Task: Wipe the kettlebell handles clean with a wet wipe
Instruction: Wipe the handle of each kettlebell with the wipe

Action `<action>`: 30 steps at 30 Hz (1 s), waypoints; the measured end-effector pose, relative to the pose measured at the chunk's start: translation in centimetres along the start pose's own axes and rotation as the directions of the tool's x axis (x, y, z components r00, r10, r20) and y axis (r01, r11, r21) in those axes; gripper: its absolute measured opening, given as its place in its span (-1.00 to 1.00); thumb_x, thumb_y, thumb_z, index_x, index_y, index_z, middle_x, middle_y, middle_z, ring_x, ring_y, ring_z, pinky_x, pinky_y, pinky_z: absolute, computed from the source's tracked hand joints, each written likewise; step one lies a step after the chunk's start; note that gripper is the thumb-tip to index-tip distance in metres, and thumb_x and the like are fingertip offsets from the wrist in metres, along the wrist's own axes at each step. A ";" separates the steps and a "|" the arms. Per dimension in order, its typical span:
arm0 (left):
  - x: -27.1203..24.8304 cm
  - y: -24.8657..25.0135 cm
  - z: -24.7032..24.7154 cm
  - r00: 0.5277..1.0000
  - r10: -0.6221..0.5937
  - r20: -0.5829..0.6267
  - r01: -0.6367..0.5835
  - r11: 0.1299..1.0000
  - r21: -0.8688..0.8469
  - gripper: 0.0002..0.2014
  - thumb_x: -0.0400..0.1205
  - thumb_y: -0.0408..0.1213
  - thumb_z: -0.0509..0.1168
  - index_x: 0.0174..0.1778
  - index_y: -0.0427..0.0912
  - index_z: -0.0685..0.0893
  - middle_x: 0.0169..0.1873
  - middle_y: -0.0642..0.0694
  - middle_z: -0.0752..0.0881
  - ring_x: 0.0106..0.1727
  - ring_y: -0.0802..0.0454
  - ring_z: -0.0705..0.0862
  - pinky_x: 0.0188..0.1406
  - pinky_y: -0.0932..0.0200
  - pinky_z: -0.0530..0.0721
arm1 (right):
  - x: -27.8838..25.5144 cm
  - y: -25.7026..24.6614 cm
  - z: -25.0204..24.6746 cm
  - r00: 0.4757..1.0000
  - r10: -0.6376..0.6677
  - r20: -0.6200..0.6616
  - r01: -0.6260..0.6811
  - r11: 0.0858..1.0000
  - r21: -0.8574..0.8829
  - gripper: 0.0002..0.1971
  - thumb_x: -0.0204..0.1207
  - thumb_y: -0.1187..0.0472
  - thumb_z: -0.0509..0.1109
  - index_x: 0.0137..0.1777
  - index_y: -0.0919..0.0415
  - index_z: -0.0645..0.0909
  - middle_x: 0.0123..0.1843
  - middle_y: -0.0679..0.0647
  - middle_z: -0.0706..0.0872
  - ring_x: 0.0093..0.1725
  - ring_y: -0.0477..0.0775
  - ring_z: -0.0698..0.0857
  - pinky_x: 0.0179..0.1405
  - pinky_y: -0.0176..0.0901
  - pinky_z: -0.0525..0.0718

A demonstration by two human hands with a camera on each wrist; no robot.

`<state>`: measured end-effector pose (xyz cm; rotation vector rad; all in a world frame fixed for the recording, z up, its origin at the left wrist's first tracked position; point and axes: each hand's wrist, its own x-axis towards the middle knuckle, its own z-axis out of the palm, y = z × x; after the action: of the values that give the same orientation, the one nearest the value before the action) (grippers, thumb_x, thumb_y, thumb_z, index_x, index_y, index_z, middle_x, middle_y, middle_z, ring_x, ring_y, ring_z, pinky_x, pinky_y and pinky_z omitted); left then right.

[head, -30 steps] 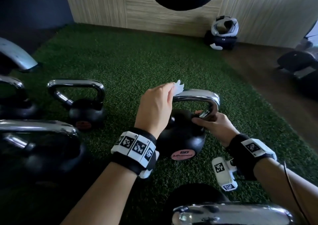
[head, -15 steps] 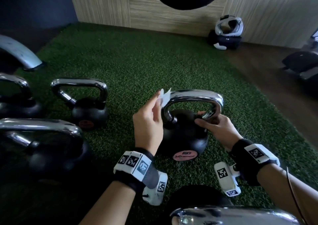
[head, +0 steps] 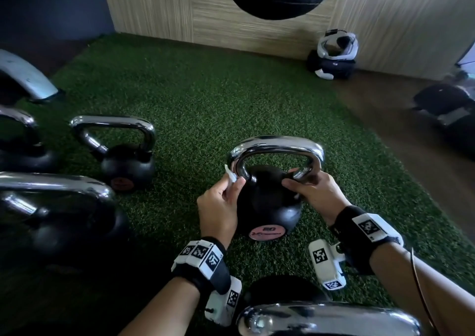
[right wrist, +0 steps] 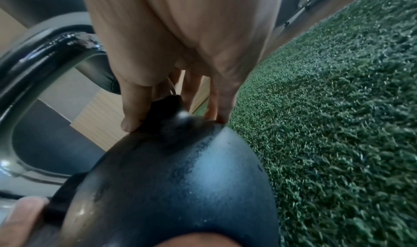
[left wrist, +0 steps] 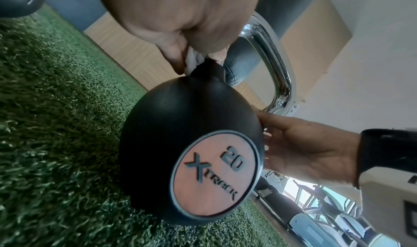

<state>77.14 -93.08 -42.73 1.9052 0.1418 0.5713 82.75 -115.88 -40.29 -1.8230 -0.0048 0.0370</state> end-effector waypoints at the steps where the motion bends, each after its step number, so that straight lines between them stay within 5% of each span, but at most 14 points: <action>1: 0.0 0.2 0.0 1.000 0.001 -0.006 -0.001 1.000 0.004 -0.71 0.74 0.06 0.34 -0.02 -0.06 0.85 -0.36 0.13 0.80 -0.31 0.33 0.70 -0.25 0.50 0.54 | 0.0 -0.1 0.0 1.000 0.017 -0.006 -0.017 1.000 0.010 -0.51 0.21 0.03 0.79 0.12 0.15 0.80 0.04 0.09 0.91 0.15 0.18 0.86 0.28 0.14 0.77; 5: 1.0 0.3 0.2 0.998 0.067 -0.011 -0.066 0.996 0.063 -0.75 0.74 -0.01 0.37 -0.10 -0.08 0.83 -0.44 0.08 0.75 -0.41 0.24 0.64 -0.37 0.39 0.46 | -1.7 -0.3 -0.7 0.999 0.040 -0.035 -0.041 0.999 -0.031 -0.44 0.23 0.11 0.80 0.18 0.19 0.68 0.08 0.07 0.86 0.14 0.07 0.83 0.24 -0.06 0.73; 9: 3.7 1.0 1.5 0.999 0.008 0.045 -0.011 0.997 0.080 -0.74 0.70 -0.08 0.44 -0.18 -0.19 0.81 -0.52 0.07 0.64 -0.49 0.17 0.54 -0.40 0.28 0.36 | -5.0 -0.9 -2.1 0.997 -0.078 0.015 0.079 0.948 -0.308 -0.63 0.27 0.23 0.79 0.06 0.17 0.83 -0.04 -0.14 0.87 -0.12 -0.38 0.80 -0.01 -0.46 0.76; 12: 6.1 1.9 2.7 0.992 -0.021 0.121 0.011 0.997 0.083 -0.76 0.66 -0.14 0.49 -0.23 -0.22 0.84 -0.62 0.17 0.53 -0.58 0.27 0.46 -0.52 0.43 0.36 | -7.1 -1.7 -2.0 0.978 -0.176 0.117 0.211 0.825 -0.525 -0.69 0.33 0.24 0.76 0.05 -0.01 0.84 -0.07 -0.42 0.76 -0.12 -0.54 0.73 -0.05 -0.64 0.64; 15: 8.0 2.4 3.3 0.980 0.021 0.197 -0.046 0.991 0.122 -0.56 0.62 -0.18 0.52 -0.56 -0.14 0.59 -0.72 0.12 0.42 -0.63 0.20 0.41 -0.59 0.40 0.27 | -6.6 -2.1 -1.4 0.923 -0.310 0.227 0.381 0.667 -0.641 -0.80 0.40 0.39 0.67 -0.04 0.13 0.89 -0.06 -0.31 0.77 -0.04 -0.74 0.60 -0.10 -0.81 0.45; 17: 8.9 2.7 3.2 0.963 -0.020 0.268 -0.020 0.989 0.146 -0.54 0.63 -0.12 0.50 -0.55 -0.19 0.57 -0.68 0.06 0.48 -0.58 0.18 0.38 -0.50 0.28 0.30 | -5.2 -2.1 -1.3 0.903 -0.341 0.263 0.429 0.660 -0.617 -0.79 0.48 0.41 0.56 -0.16 0.06 0.85 -0.11 -0.21 0.79 -0.11 -0.57 0.68 -0.17 -0.62 0.58; 19: 9.3 3.4 2.8 0.927 -0.108 0.359 0.081 0.993 0.090 -0.60 0.67 0.00 0.41 -0.30 -0.28 0.77 -0.53 -0.03 0.68 -0.45 0.05 0.56 -0.37 0.14 0.44 | -3.7 -2.2 -1.0 0.875 -0.422 0.236 0.479 0.684 -0.551 -0.80 0.60 0.09 0.44 -0.27 -0.16 0.67 -0.18 -0.27 0.68 -0.17 -0.38 0.67 -0.25 -0.25 0.60; 21: 9.3 4.1 2.5 0.883 -0.184 0.432 0.194 0.981 0.019 -0.51 0.73 0.04 0.27 -0.30 -0.31 0.75 -0.45 -0.14 0.75 -0.39 -0.06 0.62 -0.26 0.08 0.50 | -1.6 -1.7 -1.0 0.936 -0.301 0.184 0.351 0.745 -0.567 -0.67 0.50 -0.31 0.33 -0.04 -0.08 0.65 -0.06 -0.26 0.67 -0.08 -0.32 0.62 -0.10 -0.17 0.59; 23: 8.9 4.1 2.6 0.892 -0.136 0.430 0.136 0.990 0.032 -0.47 0.79 -0.04 0.21 -0.46 -0.28 0.57 -0.59 0.03 0.60 -0.47 0.01 0.49 -0.34 0.11 0.41 | 0.3 -0.8 -0.3 0.975 -0.056 0.216 0.168 0.820 -0.547 -0.44 0.43 -0.49 0.35 0.28 -0.18 0.63 0.18 -0.15 0.79 0.12 -0.10 0.75 0.20 0.06 0.74; 26: 8.4 4.0 2.8 0.917 -0.058 0.395 0.016 0.994 0.110 -0.43 0.79 -0.22 0.26 -0.60 -0.16 0.34 -0.69 0.03 0.43 -0.52 0.00 0.36 -0.42 0.07 0.26 | 1.9 0.3 1.2 0.943 0.038 0.331 0.081 0.937 -0.339 -0.23 0.34 -0.59 0.43 0.21 0.08 0.74 0.15 0.13 0.88 0.18 0.28 0.85 0.26 0.40 0.77; 30: 8.5 5.8 3.2 0.938 -0.055 0.343 0.025 0.996 0.091 -0.56 0.77 -0.37 0.20 -0.48 -0.17 0.62 -0.56 -0.17 0.54 -0.50 0.00 0.40 -0.48 0.13 0.29 | 1.5 0.8 1.5 0.941 0.001 0.338 0.080 0.971 -0.226 -0.22 0.37 -0.54 0.45 0.20 0.19 0.73 0.13 0.25 0.87 0.18 0.45 0.82 0.23 0.49 0.75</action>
<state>85.09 -95.07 -35.72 2.0505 -0.0234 0.1983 84.22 -114.58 -41.52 -2.0350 -0.2997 0.3321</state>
